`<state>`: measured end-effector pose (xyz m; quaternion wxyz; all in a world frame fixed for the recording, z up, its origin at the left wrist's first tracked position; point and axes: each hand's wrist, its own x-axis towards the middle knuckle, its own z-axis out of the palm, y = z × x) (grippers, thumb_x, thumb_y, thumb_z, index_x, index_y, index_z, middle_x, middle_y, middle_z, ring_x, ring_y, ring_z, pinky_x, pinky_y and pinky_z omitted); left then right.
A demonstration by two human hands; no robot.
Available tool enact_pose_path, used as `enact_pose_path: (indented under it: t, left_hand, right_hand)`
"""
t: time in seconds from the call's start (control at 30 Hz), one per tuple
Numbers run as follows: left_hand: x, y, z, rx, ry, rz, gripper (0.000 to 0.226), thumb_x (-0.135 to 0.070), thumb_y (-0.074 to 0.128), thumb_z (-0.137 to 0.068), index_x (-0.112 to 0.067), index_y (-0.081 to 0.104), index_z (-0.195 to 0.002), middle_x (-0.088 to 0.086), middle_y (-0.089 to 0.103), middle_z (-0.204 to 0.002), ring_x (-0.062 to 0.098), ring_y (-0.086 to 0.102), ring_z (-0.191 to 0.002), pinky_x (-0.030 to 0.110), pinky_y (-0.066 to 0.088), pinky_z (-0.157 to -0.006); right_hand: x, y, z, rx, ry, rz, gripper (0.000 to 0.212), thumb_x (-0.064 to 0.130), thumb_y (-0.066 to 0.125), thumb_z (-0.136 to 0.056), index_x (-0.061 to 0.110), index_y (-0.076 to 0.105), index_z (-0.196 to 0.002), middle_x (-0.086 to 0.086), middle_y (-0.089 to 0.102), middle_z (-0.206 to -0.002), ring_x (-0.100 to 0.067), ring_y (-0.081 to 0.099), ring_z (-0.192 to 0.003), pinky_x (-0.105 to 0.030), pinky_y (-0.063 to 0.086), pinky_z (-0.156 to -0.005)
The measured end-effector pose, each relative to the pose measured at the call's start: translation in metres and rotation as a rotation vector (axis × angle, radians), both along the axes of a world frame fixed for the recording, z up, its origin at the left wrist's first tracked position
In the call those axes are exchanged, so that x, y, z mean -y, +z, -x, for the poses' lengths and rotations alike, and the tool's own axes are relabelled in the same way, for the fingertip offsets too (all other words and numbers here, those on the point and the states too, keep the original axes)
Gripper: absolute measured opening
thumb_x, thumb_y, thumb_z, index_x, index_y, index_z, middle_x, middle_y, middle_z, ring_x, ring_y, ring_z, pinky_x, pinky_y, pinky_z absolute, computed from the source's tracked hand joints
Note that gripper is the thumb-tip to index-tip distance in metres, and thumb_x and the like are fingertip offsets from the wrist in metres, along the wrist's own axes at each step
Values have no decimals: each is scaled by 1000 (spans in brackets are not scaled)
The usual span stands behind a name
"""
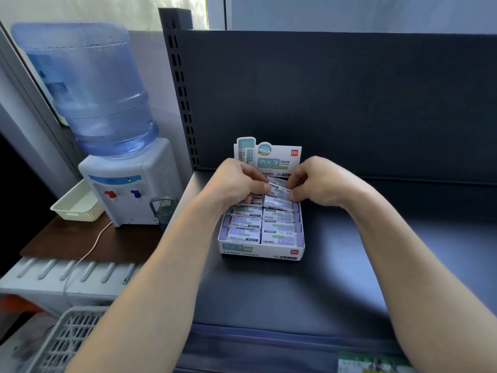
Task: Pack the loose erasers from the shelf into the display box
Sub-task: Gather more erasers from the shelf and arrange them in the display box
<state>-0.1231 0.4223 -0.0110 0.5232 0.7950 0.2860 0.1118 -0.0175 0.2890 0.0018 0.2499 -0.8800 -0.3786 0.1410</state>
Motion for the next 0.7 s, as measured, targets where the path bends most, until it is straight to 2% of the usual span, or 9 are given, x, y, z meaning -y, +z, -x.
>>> enact_pose_path:
  t: [0.13, 0.23, 0.33, 0.43, 0.57, 0.7]
  left_hand:
    - [-3, 0, 3, -7, -23, 7, 1, -7, 71, -81, -7, 72, -81, 3, 65, -66, 4, 43, -38, 14, 40, -40]
    - [-2, 1, 3, -61, -86, -131, 10, -2, 70, -80, -11, 73, -78, 0, 65, -63, 5, 47, -43, 13, 42, -42]
    - [-1, 2, 1, -71, -121, -263, 11, -7, 73, -78, -19, 74, -76, -5, 65, -64, 4, 53, -50, 14, 43, -48]
    - [0, 1, -1, -64, -144, -294, 11, -10, 73, -78, -21, 74, -76, -6, 66, -68, 7, 56, -58, 19, 47, -56]
    - [3, -2, -3, -58, -102, -403, 11, -14, 73, -78, -20, 77, -86, -4, 71, -79, 7, 62, -72, 26, 55, -72]
    - [4, -1, -5, -85, -94, -447, 9, -14, 74, -78, -19, 77, -84, -8, 66, -70, 7, 59, -67, 26, 54, -69]
  right_hand:
    - [1, -1, -7, 12, -36, -90, 3, 9, 67, -81, 10, 66, -83, 5, 59, -72, -15, 53, -69, -29, 44, -65]
    - [2, -3, -11, 14, -65, -134, 6, 7, 63, -82, 12, 66, -81, 7, 59, -70, -14, 53, -68, -29, 45, -65]
    - [2, -5, -13, 10, -84, -141, 6, 7, 62, -82, 12, 66, -82, 6, 60, -72, -14, 54, -69, -29, 46, -66]
    - [1, -6, -13, -5, -99, -147, 6, 7, 61, -82, 12, 65, -82, 5, 60, -71, -15, 55, -69, -30, 47, -65]
    - [0, -8, -12, -17, -101, -134, 8, 9, 63, -83, 16, 63, -79, 4, 60, -72, -16, 56, -69, -30, 47, -65]
    - [2, -7, -12, -22, -98, -139, 5, 9, 63, -82, 14, 64, -80, 4, 60, -72, -16, 55, -69, -29, 47, -65]
